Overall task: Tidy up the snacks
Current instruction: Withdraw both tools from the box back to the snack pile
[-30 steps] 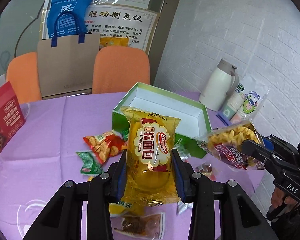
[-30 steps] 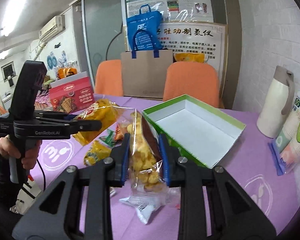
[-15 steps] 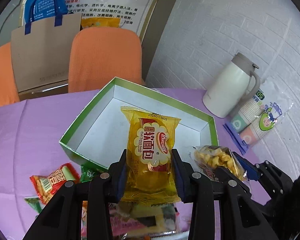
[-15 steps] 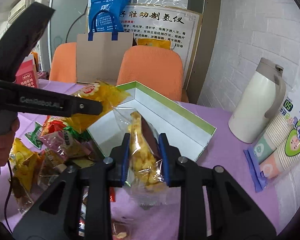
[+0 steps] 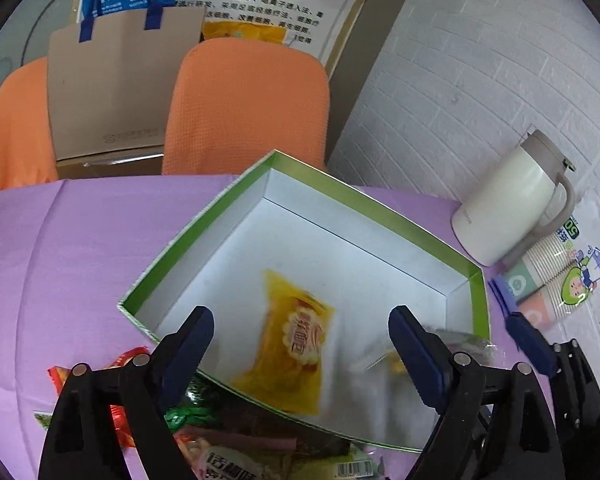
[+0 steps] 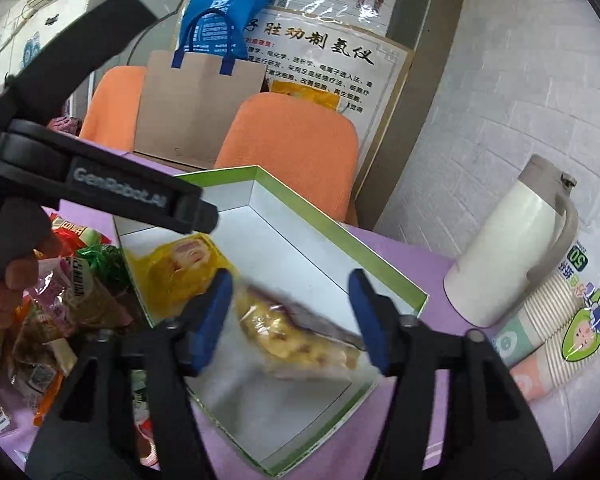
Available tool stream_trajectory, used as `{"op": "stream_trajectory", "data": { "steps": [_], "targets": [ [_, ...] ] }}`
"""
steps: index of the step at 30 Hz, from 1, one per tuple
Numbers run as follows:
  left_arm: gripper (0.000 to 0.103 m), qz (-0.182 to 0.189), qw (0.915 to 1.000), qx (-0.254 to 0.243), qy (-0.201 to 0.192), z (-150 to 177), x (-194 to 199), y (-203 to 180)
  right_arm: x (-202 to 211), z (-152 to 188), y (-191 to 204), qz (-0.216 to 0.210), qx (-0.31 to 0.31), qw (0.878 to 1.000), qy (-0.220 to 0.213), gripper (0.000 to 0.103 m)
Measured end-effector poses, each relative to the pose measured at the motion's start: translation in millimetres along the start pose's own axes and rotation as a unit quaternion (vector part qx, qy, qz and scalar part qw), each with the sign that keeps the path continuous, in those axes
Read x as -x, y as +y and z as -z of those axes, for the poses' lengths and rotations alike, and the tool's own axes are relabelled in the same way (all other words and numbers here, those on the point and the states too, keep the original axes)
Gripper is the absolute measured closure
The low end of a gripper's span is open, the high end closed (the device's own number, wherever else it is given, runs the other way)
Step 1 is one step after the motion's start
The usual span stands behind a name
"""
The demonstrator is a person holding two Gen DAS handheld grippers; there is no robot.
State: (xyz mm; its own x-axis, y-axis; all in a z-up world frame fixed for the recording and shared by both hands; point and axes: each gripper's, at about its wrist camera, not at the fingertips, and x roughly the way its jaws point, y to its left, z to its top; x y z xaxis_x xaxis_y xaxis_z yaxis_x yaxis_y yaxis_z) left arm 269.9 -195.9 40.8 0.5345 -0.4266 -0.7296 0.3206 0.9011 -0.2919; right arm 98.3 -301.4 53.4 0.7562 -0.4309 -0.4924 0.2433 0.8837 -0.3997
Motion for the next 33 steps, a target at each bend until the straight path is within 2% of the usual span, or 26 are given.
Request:
{"op": "stream_trajectory", "data": {
  "steps": [8,12,14,16,19,23,25,28,33],
  "targets": [
    [0.012,-0.014,0.9997,-0.017,-0.01,-1.3,18.6,6.8,16.8,1.8,-34.4,-0.006,-0.071,0.997,0.01,0.034],
    [0.012,-0.013,0.9994,-0.026,-0.02,4.8,36.2,7.3,18.4,8.0,-44.6,-0.028,-0.114,0.992,0.041,0.033],
    [0.012,-0.011,0.9991,-0.031,-0.024,9.0,47.4,6.1,24.2,11.5,-46.0,-0.046,-0.133,0.989,0.051,0.023],
    [0.012,-0.009,0.9988,-0.04,-0.028,15.6,62.9,5.7,36.7,14.5,-44.3,-0.065,-0.147,0.986,0.052,0.018],
    [0.012,0.011,0.9977,-0.055,-0.038,28.8,91.0,4.7,60.9,15.0,-35.9,-0.085,-0.145,0.985,0.045,0.017],
    [0.012,0.005,0.9951,-0.082,-0.056,52.0,129.4,1.4,99.3,14.8,-18.9,-0.089,-0.111,0.99,0.026,0.001],
    [0.012,0.006,0.9938,-0.094,-0.059,65.9,146.1,0.8,120.0,18.5,-9.9,-0.089,-0.093,0.992,0.017,0.001],
    [0.011,0.015,0.9938,-0.092,-0.06,86.9,164.9,7.1,143.0,29.3,-3.1,-0.112,-0.087,0.99,0.004,0.001],
    [0.011,0.001,0.9934,-0.095,-0.064,125.7,185.2,16.3,161.9,49.0,2.9,-0.128,-0.098,0.987,-0.006,0.001]
  ]
}}
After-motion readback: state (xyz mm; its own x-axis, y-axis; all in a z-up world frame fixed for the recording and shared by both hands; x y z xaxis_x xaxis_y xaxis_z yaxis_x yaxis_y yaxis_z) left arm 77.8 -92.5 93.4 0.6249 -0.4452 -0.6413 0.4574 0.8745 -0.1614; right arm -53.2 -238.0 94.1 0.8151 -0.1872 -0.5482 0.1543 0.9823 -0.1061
